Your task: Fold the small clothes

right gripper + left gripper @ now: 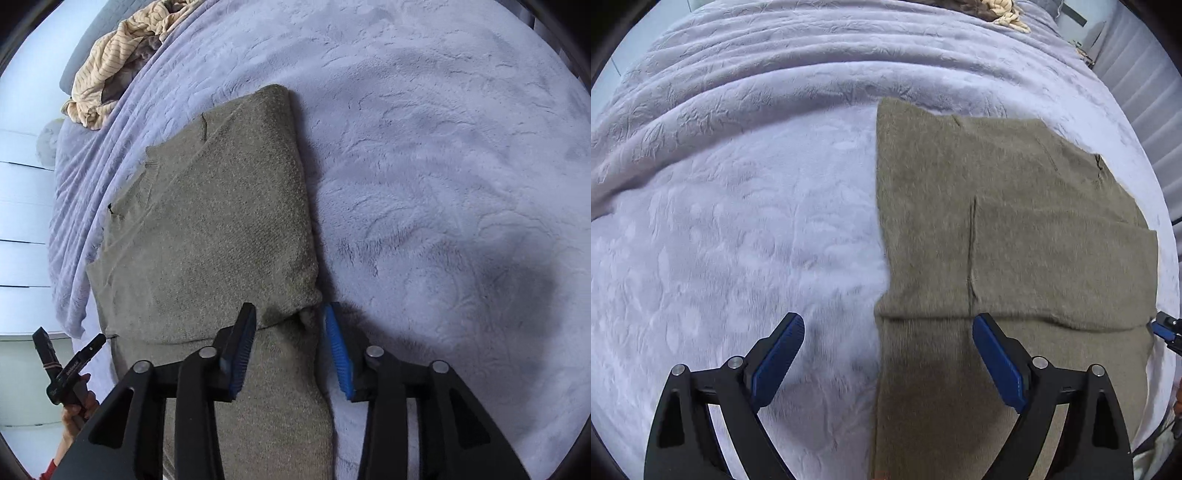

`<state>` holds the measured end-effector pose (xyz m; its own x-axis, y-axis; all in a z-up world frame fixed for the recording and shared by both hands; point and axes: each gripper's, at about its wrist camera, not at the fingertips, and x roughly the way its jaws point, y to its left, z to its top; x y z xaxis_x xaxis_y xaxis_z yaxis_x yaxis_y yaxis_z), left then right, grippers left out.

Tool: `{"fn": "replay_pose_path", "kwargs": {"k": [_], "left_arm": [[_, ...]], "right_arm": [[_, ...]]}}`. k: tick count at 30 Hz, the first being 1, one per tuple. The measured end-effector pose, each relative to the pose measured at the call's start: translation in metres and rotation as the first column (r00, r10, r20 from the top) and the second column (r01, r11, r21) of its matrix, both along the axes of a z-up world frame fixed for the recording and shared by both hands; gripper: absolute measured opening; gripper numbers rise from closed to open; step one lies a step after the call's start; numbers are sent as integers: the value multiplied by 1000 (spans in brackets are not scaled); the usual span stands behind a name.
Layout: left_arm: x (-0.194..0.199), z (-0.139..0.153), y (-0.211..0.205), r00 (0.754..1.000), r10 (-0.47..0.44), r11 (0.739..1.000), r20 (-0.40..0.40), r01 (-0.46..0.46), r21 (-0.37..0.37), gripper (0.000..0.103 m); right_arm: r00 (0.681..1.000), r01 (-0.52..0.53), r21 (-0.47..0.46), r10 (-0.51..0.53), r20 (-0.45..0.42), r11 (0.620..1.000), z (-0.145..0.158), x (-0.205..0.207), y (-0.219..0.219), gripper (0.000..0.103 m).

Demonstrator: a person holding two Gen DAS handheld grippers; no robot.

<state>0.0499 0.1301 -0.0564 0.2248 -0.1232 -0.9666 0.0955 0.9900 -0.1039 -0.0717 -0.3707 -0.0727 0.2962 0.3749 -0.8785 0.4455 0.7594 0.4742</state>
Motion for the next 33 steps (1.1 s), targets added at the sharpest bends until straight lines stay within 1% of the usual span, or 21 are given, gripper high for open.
{"fn": "replay_pose_path", "kwargs": {"k": [1,4,5,6,8,11,14,16,17,19,22,24,27,29,31,33], "left_arm": [[-4,1,-1,1000,1,1000,-6,-1,8,92],[-20,8,-3,1000,4,1000,-20,-3,31,92],[-26,11,-4,1000,7,999,-29,-6,33,92],[-31,12,-4,999,8,999,-37,-7,33,92],[-43,15,-5,998,6,999,-56,-4,32,92],[-58,16,-7,997,-5,999,-79,8,46,92],[-71,21,-10,996,-10,999,-87,14,46,92],[-79,24,-12,996,-17,999,-92,20,38,97],[-83,25,-13,995,-19,999,-99,22,35,101],[-92,28,-12,993,-21,999,-112,25,37,101],[-98,30,-17,992,-21,998,-126,30,64,101],[-102,33,-20,991,-25,996,-131,36,80,101],[-108,37,-29,991,-24,996,-129,35,85,101],[-113,41,-34,992,-19,995,-126,31,97,101],[-119,44,-39,992,-12,994,-123,25,105,101],[-121,46,-52,993,-4,993,-120,18,116,101]], "right_arm": [[1000,-4,-9,4,0,1000,4,-2,3,55],[1000,-24,-36,24,-5,999,16,-11,16,55],[999,-33,-46,32,-10,998,20,-14,22,58],[999,-41,-48,40,-14,998,22,-17,27,65],[998,-57,-45,56,-20,997,26,-25,38,72],[997,-78,-31,77,-18,996,31,-37,53,79],[995,-94,-23,93,-33,995,34,-50,67,80],[993,-109,-36,107,-56,993,36,-58,76,81],[991,-118,-47,115,-66,992,37,-62,80,81],[986,-146,-69,140,-85,987,37,-68,88,81],[982,-167,-60,161,-94,984,38,-75,94,81],[983,-163,-54,158,-88,985,40,-79,95,88],[987,-156,-55,153,-56,986,45,-83,94,90],[987,-158,-73,156,-33,985,49,-84,91,90],[985,-175,-97,174,-15,980,53,-84,91,91],[980,-199,-96,200,-3,975,56,-83,88,91]]}}
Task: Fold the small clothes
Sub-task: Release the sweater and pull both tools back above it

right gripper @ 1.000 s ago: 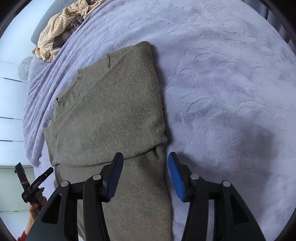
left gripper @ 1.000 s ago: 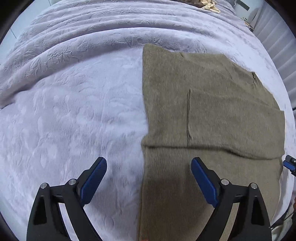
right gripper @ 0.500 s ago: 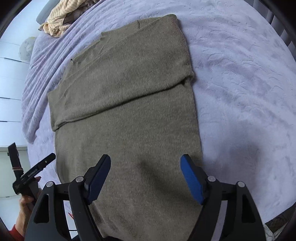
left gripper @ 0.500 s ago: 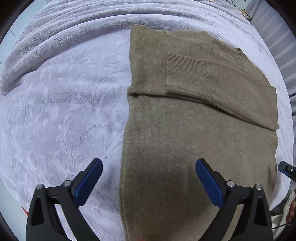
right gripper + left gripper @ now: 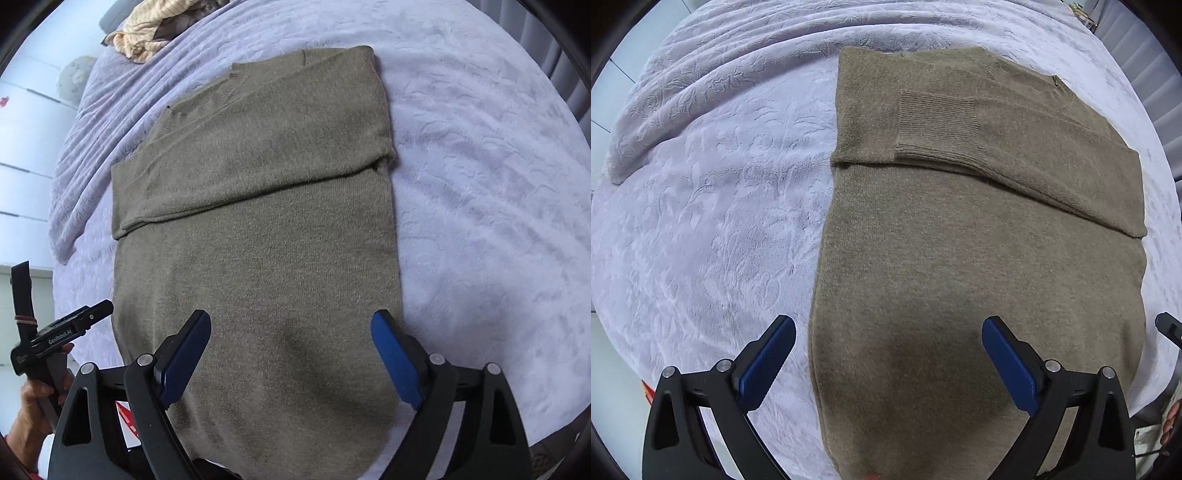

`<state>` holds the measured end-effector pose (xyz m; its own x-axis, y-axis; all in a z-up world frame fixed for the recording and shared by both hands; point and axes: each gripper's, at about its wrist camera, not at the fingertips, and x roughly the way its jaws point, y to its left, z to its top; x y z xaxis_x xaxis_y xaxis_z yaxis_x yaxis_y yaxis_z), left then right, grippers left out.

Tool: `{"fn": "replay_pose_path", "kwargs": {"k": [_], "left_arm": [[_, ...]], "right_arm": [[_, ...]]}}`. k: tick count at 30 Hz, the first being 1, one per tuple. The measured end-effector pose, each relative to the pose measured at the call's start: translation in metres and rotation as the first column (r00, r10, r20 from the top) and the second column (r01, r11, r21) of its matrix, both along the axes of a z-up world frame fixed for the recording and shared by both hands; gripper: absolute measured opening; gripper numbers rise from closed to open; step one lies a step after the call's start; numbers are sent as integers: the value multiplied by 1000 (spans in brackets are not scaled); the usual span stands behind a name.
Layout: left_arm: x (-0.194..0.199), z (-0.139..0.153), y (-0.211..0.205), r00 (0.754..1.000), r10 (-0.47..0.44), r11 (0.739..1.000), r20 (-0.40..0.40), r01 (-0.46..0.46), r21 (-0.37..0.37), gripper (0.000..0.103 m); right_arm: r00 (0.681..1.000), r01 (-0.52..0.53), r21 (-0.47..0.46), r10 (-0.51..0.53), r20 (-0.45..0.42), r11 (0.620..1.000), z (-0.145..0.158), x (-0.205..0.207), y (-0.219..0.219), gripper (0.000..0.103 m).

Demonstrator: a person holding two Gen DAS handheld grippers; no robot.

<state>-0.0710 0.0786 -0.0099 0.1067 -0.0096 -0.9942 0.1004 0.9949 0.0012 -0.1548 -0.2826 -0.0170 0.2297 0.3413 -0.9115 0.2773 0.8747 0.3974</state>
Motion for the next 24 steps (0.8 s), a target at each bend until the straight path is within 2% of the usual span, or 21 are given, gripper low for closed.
{"fn": "replay_pose_path", "kwargs": {"k": [5,12,16,19,24], "left_arm": [[-21,7,-19,1000,11,999,-2,-11,36,101],[-50,13,-29,1000,21,999,-8,-20,35,101],[-55,12,-30,1000,-1,999,-18,2,37,101],[-58,10,-27,1000,-19,1000,-22,19,-2,101],[-65,6,-18,999,-52,999,-4,52,-13,101]], "right_arm": [[998,-62,20,62,-19,998,-2,-1,-7,91],[988,-141,51,144,-53,989,-12,-7,-10,91],[989,-139,63,142,-43,988,-9,-14,-9,91],[991,-127,59,129,-41,990,-8,-20,-6,91],[994,-95,47,97,-53,994,-9,-35,2,91]]}}
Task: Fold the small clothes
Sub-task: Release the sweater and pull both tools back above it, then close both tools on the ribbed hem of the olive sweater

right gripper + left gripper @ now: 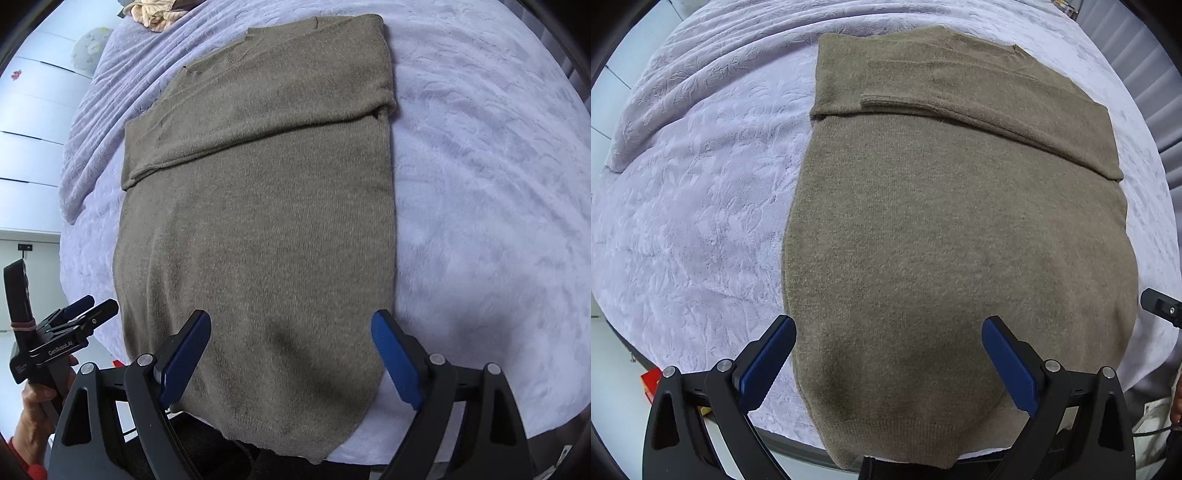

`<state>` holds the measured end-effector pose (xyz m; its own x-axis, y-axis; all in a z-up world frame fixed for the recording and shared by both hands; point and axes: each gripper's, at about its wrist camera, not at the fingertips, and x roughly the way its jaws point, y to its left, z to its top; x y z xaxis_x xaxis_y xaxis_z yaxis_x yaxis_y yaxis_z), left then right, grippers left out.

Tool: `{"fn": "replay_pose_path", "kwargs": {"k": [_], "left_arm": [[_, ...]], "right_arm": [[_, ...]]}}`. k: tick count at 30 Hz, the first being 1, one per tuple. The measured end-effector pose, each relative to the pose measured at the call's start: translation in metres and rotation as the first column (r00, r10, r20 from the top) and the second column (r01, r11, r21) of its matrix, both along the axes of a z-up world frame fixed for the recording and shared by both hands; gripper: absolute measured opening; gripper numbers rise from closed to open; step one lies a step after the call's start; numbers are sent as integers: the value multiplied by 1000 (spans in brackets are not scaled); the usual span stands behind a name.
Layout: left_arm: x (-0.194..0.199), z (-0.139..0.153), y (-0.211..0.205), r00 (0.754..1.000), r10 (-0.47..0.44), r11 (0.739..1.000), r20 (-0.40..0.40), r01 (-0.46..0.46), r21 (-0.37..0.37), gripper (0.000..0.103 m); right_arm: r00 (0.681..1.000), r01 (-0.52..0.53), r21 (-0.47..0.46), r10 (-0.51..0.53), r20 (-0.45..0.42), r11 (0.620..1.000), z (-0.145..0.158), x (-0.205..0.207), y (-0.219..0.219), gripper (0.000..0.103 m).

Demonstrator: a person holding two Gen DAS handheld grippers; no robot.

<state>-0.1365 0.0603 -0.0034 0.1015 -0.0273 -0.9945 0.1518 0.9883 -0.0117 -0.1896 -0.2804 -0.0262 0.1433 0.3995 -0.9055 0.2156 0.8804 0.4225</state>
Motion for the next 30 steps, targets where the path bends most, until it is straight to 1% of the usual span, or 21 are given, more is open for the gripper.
{"fn": "replay_pose_path", "kwargs": {"k": [4,9,14,19,21,24,25,27,30], "left_arm": [[-14,-7,12,1000,-25,1000,-4,25,-8,101],[-33,-17,30,998,-54,999,-23,54,-8,101],[-45,-23,42,997,-71,997,-33,71,-2,101],[-53,-28,48,995,-91,996,-46,90,-23,101],[-56,-30,51,992,-108,992,-61,103,-75,101],[-61,-34,57,990,-124,986,-73,114,-126,101],[-63,-35,60,988,-128,981,-85,113,-159,101],[-65,-37,66,988,-124,974,-95,103,-202,101],[-68,-41,76,987,-118,963,-110,87,-253,101]], "right_arm": [[999,35,-38,-36,-25,999,-5,-21,13,91],[994,95,-35,-97,-58,995,-12,-50,27,91],[985,148,-36,-151,-83,988,-18,-79,31,91],[978,174,-48,-178,-107,984,-22,-102,33,91],[977,179,-39,-182,-111,983,-24,-109,33,91],[974,193,-11,-193,-114,981,-28,-118,31,91],[973,200,-3,-199,-116,980,-29,-121,30,91],[970,214,19,-211,-118,977,-32,-126,27,91],[970,222,49,-215,-117,974,-36,-132,26,91]]}}
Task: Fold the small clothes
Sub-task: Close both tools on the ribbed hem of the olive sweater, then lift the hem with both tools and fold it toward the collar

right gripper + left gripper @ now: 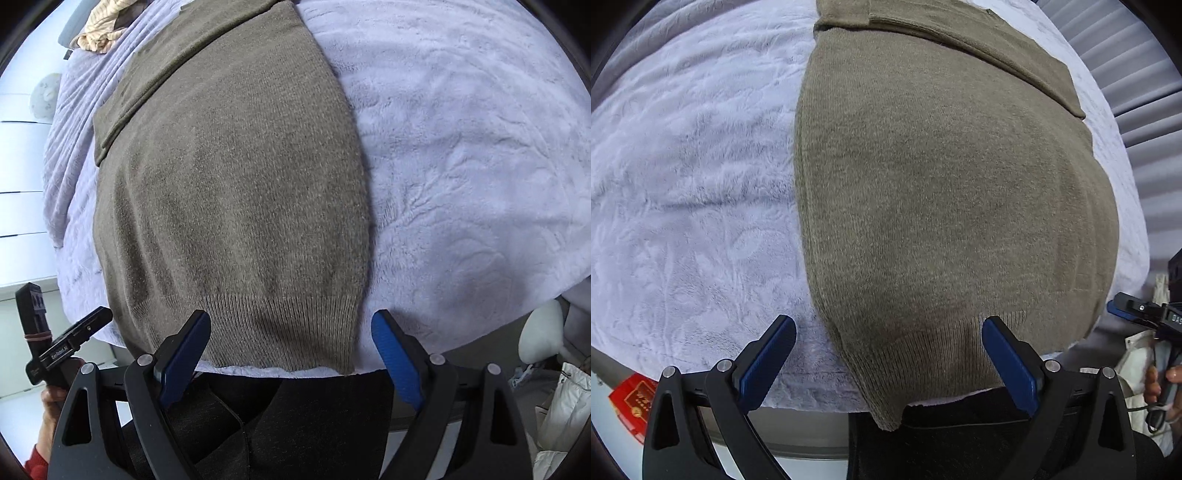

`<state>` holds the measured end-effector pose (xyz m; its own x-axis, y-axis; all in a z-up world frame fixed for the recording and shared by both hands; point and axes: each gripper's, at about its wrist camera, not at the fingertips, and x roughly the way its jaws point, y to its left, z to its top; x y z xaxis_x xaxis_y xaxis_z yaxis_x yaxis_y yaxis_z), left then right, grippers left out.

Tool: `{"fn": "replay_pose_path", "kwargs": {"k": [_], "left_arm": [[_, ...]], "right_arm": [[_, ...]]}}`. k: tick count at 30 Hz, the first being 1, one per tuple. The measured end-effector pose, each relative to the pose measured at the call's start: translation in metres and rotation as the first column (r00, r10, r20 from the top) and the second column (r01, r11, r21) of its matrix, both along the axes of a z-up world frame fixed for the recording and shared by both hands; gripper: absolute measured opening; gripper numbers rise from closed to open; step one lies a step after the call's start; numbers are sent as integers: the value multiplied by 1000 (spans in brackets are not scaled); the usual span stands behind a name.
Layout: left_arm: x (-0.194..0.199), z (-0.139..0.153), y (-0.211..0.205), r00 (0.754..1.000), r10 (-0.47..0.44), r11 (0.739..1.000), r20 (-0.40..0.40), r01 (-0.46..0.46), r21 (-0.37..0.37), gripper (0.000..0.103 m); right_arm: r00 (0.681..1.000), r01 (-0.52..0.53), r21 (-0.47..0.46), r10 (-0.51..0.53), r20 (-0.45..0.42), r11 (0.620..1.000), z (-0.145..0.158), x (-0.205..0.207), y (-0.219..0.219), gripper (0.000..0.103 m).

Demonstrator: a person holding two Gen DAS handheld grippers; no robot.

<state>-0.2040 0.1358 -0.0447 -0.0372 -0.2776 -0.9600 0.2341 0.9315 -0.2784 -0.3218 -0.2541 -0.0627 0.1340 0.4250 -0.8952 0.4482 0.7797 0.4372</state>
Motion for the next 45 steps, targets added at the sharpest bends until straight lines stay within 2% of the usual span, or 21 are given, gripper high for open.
{"fn": "replay_pose_path", "kwargs": {"k": [5,9,13,14,15,16,17,18,19,23,27,29,34,37,40,42,45], "left_arm": [[-5,-16,12,995,7,986,-100,-24,-165,101],[-4,-22,4,994,-26,987,-105,9,-160,101],[0,-22,-8,994,-35,983,-102,15,-185,98],[2,-23,-12,994,-34,983,-103,14,-183,80],[4,-25,-14,993,-33,986,-110,14,-168,56],[6,-27,-19,993,-30,987,-117,11,-159,44],[7,-29,-17,991,-25,983,-135,0,-183,18],[8,-31,-13,986,-13,970,-166,-28,-242,11],[9,-29,-9,984,1,960,-179,-52,-276,11],[20,-2,-4,988,31,921,-150,-87,-379,11],[46,32,-2,992,86,884,-90,-118,-453,11],[68,48,-3,992,121,870,-45,-128,-476,11],[133,74,-10,975,217,833,43,-162,-529,11],[185,84,-24,962,244,850,121,-152,-504,11],[224,78,-33,950,265,871,166,-162,-464,11],[248,67,-43,944,271,896,187,-176,-408,11],[271,39,-59,947,254,937,196,-190,-292,11]], "right_arm": [[1000,-20,60,20,-1,998,-14,-5,-2,91],[1000,-13,110,13,1,994,-31,-10,-6,91],[998,49,171,-55,28,984,-42,-14,-16,91],[997,66,196,-73,32,978,-44,-15,-18,91],[996,76,220,-86,37,973,-44,-17,-21,91],[995,81,242,-94,42,967,-43,-21,-26,79],[994,84,266,-98,39,960,-43,-23,-27,42],[995,84,281,-95,24,956,-44,-24,-28,20],[994,93,323,-106,21,942,-45,-25,-29,13],[987,76,425,-130,98,902,-25,-22,-36,12],[962,78,516,-199,184,853,3,-5,-48,12],[944,84,548,-242,222,832,18,14,-58,12],[905,70,585,-299,304,808,46,80,-80,12],[886,55,588,-311,345,807,56,131,-95,12],[880,38,570,-298,370,821,58,182,-106,12],[887,51,567,-298,353,822,47,214,-109,12],[912,69,532,-269,308,844,24,248,-111,12]]}}
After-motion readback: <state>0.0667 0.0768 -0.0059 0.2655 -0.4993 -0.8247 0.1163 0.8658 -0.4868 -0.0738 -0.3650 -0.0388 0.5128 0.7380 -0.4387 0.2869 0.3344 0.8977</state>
